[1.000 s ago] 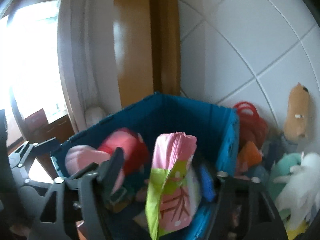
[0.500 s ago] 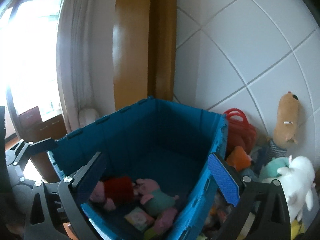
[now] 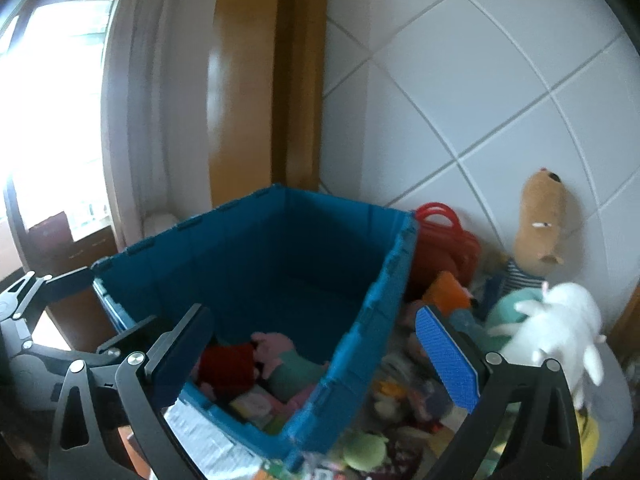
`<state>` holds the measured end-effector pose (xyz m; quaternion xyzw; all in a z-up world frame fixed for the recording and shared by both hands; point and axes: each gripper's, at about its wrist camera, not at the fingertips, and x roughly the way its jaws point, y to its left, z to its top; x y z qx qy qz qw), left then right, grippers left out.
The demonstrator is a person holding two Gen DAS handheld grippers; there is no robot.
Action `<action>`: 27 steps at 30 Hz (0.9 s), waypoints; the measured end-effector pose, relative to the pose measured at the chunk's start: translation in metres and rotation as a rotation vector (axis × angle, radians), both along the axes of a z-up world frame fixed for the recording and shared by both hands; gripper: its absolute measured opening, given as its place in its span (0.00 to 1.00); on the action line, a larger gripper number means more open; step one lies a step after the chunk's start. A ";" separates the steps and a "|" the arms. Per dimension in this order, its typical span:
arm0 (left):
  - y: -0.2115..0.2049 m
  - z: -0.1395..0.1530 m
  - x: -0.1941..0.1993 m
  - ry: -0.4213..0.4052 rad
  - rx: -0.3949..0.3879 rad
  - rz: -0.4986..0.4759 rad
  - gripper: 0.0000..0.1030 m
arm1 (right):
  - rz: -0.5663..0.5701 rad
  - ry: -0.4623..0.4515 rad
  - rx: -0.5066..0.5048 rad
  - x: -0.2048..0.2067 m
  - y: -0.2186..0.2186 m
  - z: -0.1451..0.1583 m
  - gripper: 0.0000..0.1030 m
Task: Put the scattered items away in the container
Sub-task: 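Move both tools back to the pile on the table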
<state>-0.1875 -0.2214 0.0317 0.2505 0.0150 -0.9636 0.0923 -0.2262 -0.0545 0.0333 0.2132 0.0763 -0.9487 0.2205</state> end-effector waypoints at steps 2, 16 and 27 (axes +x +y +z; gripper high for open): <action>0.008 -0.001 0.003 -0.002 0.008 -0.005 1.00 | -0.015 -0.003 -0.002 0.004 0.012 -0.001 1.00; 0.118 -0.007 0.020 0.004 0.010 -0.071 1.00 | -0.141 -0.018 0.000 0.033 0.144 -0.016 1.00; 0.249 -0.027 0.026 -0.031 0.013 -0.134 1.00 | -0.214 -0.052 0.001 0.050 0.282 -0.028 1.00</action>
